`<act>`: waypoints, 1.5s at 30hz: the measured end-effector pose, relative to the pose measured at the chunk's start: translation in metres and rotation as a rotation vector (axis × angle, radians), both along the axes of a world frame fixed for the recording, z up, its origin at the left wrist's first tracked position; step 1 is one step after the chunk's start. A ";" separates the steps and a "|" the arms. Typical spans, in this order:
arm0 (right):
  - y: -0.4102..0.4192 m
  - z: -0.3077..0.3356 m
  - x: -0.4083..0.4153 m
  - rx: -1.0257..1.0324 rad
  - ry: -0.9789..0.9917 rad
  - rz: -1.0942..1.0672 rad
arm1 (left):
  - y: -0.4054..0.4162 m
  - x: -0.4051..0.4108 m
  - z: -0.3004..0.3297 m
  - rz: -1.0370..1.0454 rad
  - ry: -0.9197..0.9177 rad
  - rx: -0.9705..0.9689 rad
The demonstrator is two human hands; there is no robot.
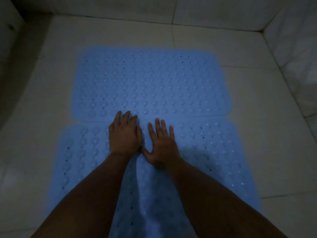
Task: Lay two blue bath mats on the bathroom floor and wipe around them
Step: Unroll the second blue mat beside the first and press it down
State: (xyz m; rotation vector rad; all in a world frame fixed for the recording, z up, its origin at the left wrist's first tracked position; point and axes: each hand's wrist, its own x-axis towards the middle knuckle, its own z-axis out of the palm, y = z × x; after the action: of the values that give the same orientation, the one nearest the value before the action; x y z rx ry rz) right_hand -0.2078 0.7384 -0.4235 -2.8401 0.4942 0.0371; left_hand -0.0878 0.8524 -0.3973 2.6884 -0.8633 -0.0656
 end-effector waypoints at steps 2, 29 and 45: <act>-0.009 0.018 0.007 0.146 0.096 0.003 | 0.003 0.002 -0.002 0.014 -0.007 0.021; -0.233 0.029 -0.040 0.118 -0.516 -0.342 | -0.130 -0.112 -0.031 -0.247 0.015 0.204; -0.175 0.065 -0.061 0.181 0.142 -0.173 | -0.137 -0.068 0.035 -0.267 0.308 0.190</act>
State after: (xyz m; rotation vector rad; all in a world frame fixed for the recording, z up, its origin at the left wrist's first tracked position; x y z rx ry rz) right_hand -0.2686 0.5633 -0.3580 -2.6202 0.7259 0.2398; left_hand -0.1562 0.7157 -0.3624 2.6112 -1.1537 -0.6322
